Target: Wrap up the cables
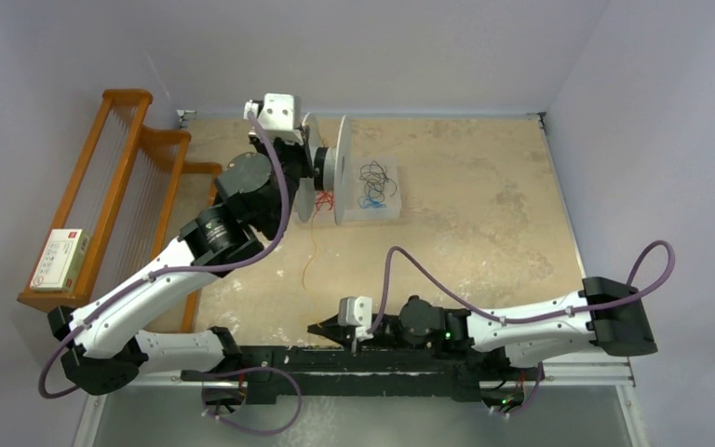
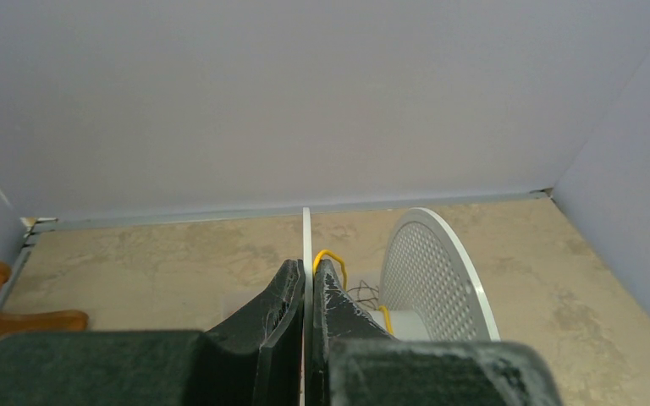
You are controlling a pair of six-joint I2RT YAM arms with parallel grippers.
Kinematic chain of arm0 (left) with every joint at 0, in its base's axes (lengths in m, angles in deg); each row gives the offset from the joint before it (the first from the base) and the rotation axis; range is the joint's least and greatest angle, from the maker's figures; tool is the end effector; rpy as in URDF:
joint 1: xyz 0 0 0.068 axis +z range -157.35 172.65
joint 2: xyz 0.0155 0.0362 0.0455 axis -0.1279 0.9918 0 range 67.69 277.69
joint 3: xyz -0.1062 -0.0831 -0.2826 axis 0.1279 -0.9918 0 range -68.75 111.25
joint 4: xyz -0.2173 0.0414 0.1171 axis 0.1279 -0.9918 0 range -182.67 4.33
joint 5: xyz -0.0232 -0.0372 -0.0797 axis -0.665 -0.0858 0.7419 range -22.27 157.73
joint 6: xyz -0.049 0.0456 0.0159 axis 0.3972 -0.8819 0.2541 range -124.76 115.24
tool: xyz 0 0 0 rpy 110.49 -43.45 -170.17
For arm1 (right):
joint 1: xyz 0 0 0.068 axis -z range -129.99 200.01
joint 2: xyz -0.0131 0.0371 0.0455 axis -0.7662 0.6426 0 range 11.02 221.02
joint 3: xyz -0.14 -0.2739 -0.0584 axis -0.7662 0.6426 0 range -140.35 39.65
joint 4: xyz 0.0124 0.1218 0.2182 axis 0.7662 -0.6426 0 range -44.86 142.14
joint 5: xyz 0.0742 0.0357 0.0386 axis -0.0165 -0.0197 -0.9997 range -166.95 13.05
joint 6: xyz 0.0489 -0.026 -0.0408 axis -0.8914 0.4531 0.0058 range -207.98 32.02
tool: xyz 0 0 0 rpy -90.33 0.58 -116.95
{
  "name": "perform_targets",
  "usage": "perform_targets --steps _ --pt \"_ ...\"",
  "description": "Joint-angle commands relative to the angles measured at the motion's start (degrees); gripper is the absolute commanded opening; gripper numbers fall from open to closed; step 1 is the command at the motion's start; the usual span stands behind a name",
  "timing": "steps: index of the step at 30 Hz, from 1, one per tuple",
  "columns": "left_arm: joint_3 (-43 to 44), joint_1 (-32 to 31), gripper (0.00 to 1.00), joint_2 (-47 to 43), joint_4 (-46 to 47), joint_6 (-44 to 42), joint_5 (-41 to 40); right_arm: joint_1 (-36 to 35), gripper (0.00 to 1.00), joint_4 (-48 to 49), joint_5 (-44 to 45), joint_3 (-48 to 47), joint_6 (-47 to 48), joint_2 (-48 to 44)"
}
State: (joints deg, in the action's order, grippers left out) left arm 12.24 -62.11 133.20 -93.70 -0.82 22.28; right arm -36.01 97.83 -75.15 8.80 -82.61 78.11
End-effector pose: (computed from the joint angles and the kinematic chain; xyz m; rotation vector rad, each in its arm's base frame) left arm 0.1559 -0.1519 0.5262 -0.0027 1.4850 -0.2592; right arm 0.0193 0.2515 0.3268 -1.0582 1.0718 1.1318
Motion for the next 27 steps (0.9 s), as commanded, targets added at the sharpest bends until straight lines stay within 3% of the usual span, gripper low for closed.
perform_targets --steps 1,17,27 --pt "-0.1 0.2 0.0 0.6 7.5 -4.8 -5.2 -6.7 0.0 -10.2 9.9 -6.8 2.0 -1.2" --pt "-8.5 0.3 0.0 3.5 3.0 -8.4 -9.7 -24.7 0.0 -36.4 30.9 -31.1 4.8 1.4" --pt "-15.5 0.2 0.0 -0.1 -1.8 -6.1 -2.6 -27.7 0.0 -60.3 43.4 -45.5 0.6 1.6"
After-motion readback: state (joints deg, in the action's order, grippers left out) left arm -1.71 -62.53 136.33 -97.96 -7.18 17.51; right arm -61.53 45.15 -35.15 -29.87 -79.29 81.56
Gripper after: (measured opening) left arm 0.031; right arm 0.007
